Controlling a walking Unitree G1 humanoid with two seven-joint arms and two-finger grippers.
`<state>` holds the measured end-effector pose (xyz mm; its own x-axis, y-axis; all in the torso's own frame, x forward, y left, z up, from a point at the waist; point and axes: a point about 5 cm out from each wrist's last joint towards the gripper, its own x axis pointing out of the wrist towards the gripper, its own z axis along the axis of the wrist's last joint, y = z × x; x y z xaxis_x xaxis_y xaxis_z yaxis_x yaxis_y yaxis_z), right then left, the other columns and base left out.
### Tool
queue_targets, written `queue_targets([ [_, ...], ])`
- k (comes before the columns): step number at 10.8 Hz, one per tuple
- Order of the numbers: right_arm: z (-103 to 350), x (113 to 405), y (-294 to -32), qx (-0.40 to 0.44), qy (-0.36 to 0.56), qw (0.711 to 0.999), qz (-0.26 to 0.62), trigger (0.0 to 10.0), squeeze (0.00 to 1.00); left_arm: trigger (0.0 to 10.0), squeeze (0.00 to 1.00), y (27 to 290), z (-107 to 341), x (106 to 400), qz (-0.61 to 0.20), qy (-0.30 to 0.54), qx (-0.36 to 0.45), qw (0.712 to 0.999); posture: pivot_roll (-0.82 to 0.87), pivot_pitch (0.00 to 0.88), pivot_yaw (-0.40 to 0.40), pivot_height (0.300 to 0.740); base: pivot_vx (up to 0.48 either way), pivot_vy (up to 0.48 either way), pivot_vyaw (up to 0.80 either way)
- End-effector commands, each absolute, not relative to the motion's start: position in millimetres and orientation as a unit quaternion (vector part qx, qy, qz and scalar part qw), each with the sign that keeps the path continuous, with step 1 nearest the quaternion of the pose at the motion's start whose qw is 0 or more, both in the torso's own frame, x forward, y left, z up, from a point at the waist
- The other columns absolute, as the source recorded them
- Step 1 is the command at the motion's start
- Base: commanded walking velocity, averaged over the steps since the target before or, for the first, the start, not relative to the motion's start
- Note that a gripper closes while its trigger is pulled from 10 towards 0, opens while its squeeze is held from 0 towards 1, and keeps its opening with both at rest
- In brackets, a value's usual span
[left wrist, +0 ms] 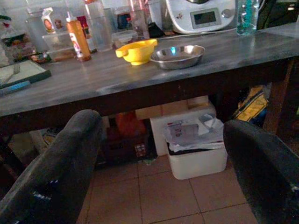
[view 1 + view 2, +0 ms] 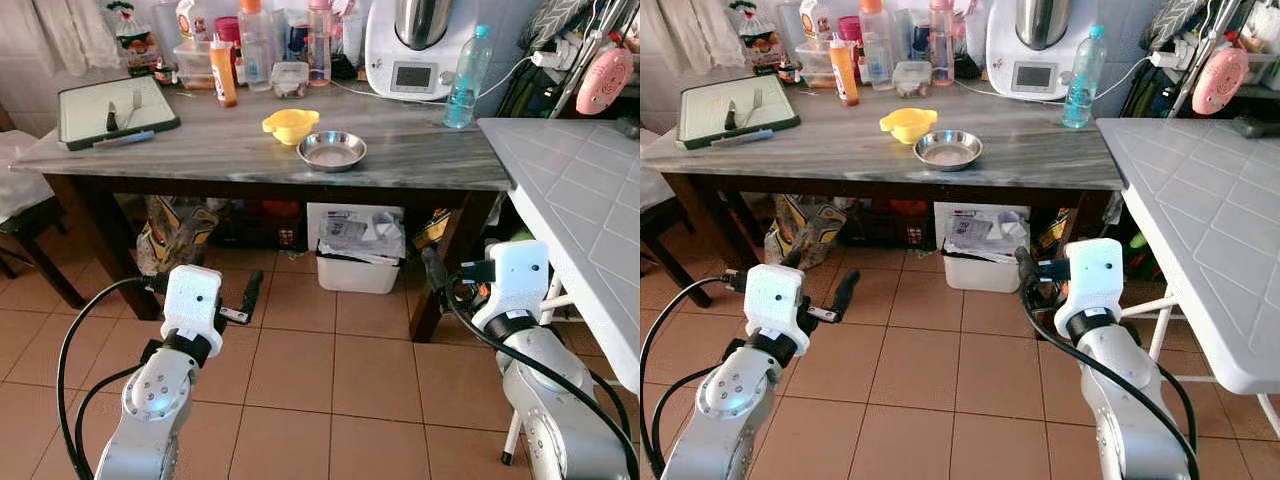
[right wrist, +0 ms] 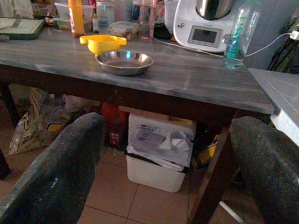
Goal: Setting the table
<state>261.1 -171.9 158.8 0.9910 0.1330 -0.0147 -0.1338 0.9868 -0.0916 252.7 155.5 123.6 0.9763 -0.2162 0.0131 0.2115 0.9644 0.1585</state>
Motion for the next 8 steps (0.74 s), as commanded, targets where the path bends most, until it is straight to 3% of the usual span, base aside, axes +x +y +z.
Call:
queue_targets([
  [1, 161.6, 263.2, -171.1, -0.051, -0.002, 0.996, 0.07, 10.0, 0.0, 10.0, 0.0, 155.7, 122.0, 253.1, -0.111, -0.013, 0.081, 0.99, 0.03, 0.001, 0.019, 0.74, 0.0, -0.27, 0.0],
  [8, 159.5, 263.0, -167.6, -0.034, -0.001, 0.997, 0.062, 10.0, 0.0, 10.0, 0.0, 153.8, 121.3, 255.0, -0.117, -0.011, 0.082, 0.99, 0.02, 0.008, 0.03, 0.74, 0.0, -0.35, 0.0],
])
